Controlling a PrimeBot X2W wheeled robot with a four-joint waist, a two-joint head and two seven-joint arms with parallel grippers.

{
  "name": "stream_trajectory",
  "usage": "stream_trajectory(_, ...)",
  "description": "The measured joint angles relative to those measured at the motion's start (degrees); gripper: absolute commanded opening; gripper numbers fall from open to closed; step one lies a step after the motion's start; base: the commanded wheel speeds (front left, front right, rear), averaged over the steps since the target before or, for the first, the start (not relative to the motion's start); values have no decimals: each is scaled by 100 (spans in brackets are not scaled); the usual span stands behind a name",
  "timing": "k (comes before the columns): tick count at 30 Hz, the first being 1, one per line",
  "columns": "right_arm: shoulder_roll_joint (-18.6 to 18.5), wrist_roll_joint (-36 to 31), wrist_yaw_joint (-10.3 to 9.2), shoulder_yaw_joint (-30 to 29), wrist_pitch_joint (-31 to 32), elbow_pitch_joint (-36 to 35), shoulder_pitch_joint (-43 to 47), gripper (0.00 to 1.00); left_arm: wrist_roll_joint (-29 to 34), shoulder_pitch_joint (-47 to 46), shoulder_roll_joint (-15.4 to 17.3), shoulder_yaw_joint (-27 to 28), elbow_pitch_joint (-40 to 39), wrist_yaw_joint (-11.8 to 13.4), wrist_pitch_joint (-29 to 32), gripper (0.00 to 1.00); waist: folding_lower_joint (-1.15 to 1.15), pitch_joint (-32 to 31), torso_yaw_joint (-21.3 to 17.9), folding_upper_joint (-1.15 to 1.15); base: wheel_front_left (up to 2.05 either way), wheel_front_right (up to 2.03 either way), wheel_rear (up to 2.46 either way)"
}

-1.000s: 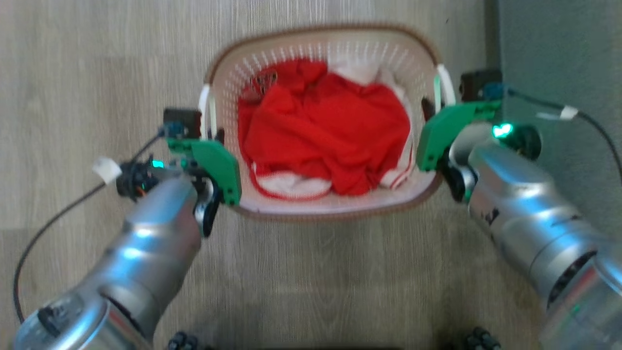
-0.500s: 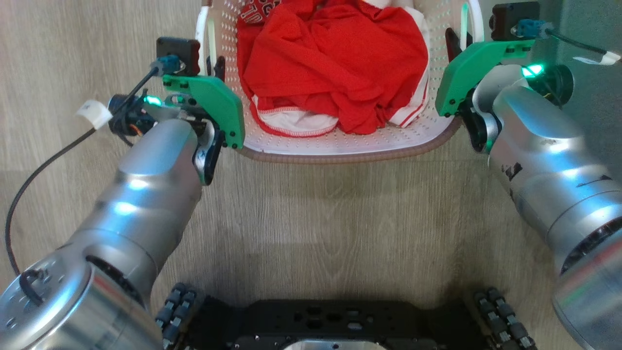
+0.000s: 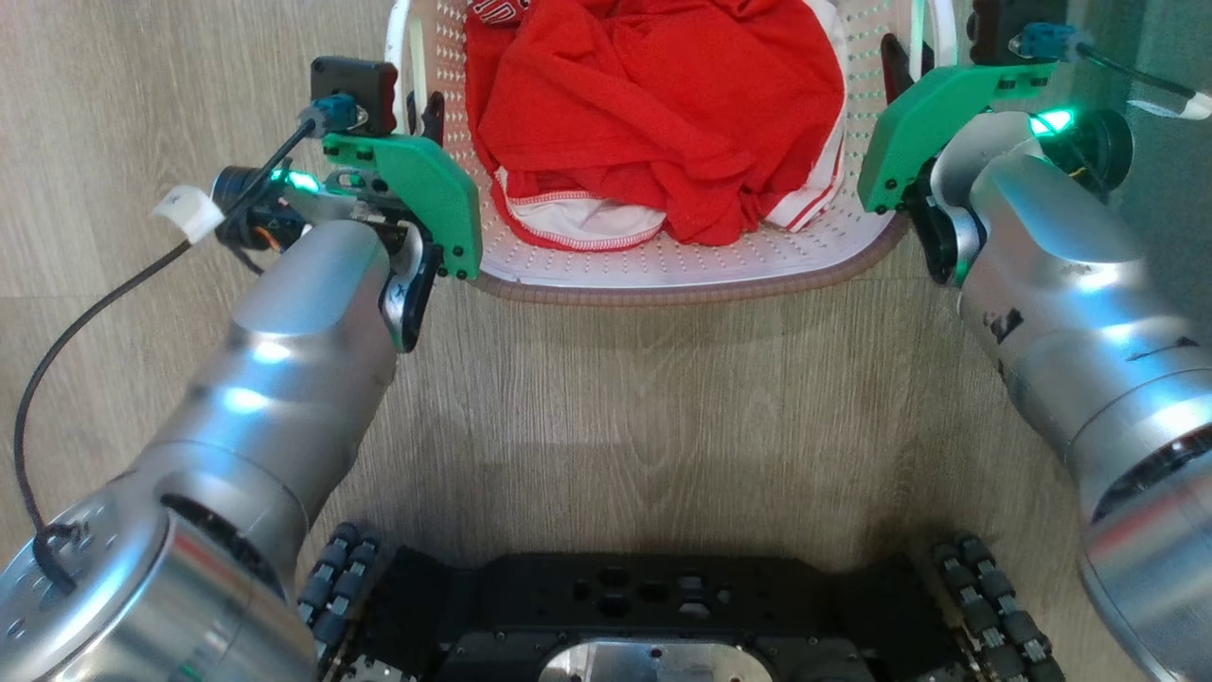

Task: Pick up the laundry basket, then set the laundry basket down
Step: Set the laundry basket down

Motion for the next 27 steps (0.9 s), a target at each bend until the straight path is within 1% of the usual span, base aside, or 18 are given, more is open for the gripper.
stream_trajectory(9, 66, -536, 0, -499, 0, 2, 4, 0, 64, 1, 1, 125, -13, 0, 0, 0, 0, 45, -21, 1, 0, 0, 0)
stream_trajectory(10, 69, -664, 0, -604, 0, 3, 5, 2, 90, 0, 2, 137, -20, 2, -1, 0, 0, 56, -21, 1, 0, 0, 0)
stream_trajectory(11, 70, -722, 0, -648, -1, 3, 7, 8, 110, -1, 2, 143, -23, 13, -10, 0, 0, 60, -21, 1, 0, 0, 0)
stream_trajectory(16, 83, -982, 0, -872, -7, 2, 28, 13, 156, -1, 1, 165, -25, 20, -25, 0, 0, 65, -32, 1, 0, 0, 0)
stream_trajectory(17, 83, -982, 0, -872, -7, 2, 28, 16, 156, -1, 1, 165, -25, 20, -25, 0, 0, 65, -32, 1, 0, 0, 0)
stream_trajectory(18, 87, -1027, 0, -921, -7, 2, 29, 21, 156, -1, 1, 168, -25, 20, -25, 0, 0, 67, -35, 1, 0, 0, 0)
stream_trajectory(19, 90, -1069, 0, -958, -7, 2, 29, 30, 156, -1, 0, 174, -25, 20, -25, 3, 0, 68, -36, 1, 0, 0, 0)
stream_trajectory(20, 90, -1094, 0, -975, -7, 3, 29, 36, 156, -1, 0, 179, -25, 20, -27, 22, 0, 69, -34, 1, 0, 0, 0)
stream_trajectory(21, 90, -1134, 0, -979, -7, 5, 31, 40, 159, -3, 1, 179, -25, 20, -32, 33, 0, 69, -28, 1, 0, 0, 0)
stream_trajectory(22, 83, -1165, 0, -983, -8, 4, 30, 45, 200, -2, 3, 163, -18, 18, -25, 38, 0, 69, -22, 1, 0, 0, 0)
stream_trajectory(23, 81, -1177, 0, -984, -8, 4, 30, 58, 227, 8, 4, 159, -16, 16, -25, 48, 0, 67, -18, 1, 0, 0, 0)
stream_trajectory(24, 79, -1177, 0, -987, -9, 4, 30, 76, 237, 10, 3, 161, -18, 16, -25, 70, 0, 66, -14, 1, 0, 0, 0)
stream_trajectory(25, 78, -1177, 0, -989, -15, 2, 30, 82, 237, 8, 3, 168, -22, 23, -25, 89, 0, 64, -10, 1, 0, 0, 0)
stream_trajectory(27, 79, -1177, 0, -990, -15, 3, 30, 92, 237, 9, 3, 170, -23, 49, -25, 97, 0, 60, -5, 1, 0, 0, 0)
